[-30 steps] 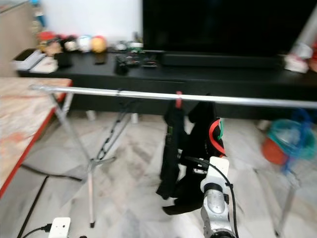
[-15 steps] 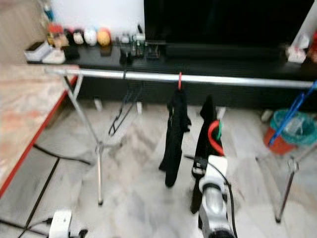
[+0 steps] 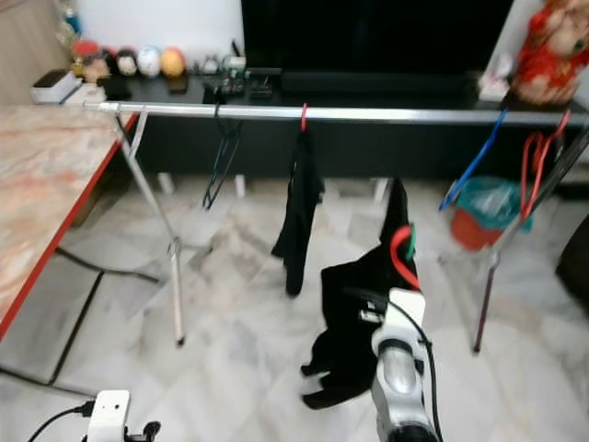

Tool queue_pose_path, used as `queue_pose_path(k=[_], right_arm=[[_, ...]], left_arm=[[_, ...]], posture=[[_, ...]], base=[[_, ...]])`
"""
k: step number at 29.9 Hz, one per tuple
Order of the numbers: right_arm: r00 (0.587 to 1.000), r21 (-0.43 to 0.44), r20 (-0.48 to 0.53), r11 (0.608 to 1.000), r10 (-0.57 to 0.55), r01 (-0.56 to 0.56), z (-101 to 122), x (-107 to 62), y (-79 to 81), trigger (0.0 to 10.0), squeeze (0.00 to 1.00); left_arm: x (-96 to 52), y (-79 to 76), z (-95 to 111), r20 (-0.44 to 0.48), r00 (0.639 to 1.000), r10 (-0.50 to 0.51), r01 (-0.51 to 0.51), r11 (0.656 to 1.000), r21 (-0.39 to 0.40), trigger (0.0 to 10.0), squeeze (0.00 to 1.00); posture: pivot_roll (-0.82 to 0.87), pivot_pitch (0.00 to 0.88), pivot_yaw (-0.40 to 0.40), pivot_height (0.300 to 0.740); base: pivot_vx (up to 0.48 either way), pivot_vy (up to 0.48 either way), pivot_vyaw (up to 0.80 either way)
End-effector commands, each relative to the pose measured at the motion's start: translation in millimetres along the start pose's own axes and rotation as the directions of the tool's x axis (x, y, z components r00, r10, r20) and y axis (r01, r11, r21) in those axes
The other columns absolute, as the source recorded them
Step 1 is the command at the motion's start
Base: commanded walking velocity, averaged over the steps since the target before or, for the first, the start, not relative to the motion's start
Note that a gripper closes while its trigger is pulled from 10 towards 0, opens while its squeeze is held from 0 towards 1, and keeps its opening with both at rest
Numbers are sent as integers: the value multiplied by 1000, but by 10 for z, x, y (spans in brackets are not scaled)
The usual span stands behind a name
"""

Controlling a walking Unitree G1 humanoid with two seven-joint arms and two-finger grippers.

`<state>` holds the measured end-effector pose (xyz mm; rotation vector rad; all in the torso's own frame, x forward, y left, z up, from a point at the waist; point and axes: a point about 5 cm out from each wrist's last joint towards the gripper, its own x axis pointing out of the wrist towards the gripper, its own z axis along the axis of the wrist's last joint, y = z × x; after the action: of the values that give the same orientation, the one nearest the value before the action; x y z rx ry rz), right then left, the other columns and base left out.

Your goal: Hang hanger

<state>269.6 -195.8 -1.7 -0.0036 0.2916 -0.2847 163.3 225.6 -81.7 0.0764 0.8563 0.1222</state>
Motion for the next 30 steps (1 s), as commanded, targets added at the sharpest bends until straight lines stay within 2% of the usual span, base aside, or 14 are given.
queue_pose_path(k=[1, 12, 17, 30], right_arm=[[1000, 4, 31, 1000, -1, 1, 83, 38, 5, 10000, 0], [999, 9, 36, 1000, 1, -2, 113, 56, 1, 10000, 0], [999, 8, 32, 1000, 8, -8, 110, 59, 11, 10000, 0], [999, 9, 41, 1000, 16, -16, 114, 53, 39, 10000, 0]], left_arm=[[-1, 32, -1, -3, 1000, 9, -9, 1000, -7, 10000, 0], [-2, -8, -12, -4, 1000, 4, -5, 1000, -14, 10000, 0], [-4, -9, -18, -6, 1000, 5, -5, 1000, -15, 10000, 0], [-5, 28, -11, -4, 1000, 7, -7, 1000, -10, 10000, 0]], posture=[[-23, 0, 3, 740], [-23, 0, -4, 740], [-23, 0, -3, 740], [-18, 0, 1, 740]], base=[[-352, 0, 0], [-351, 0, 0], [-351, 0, -763], [-351, 0, 0]])
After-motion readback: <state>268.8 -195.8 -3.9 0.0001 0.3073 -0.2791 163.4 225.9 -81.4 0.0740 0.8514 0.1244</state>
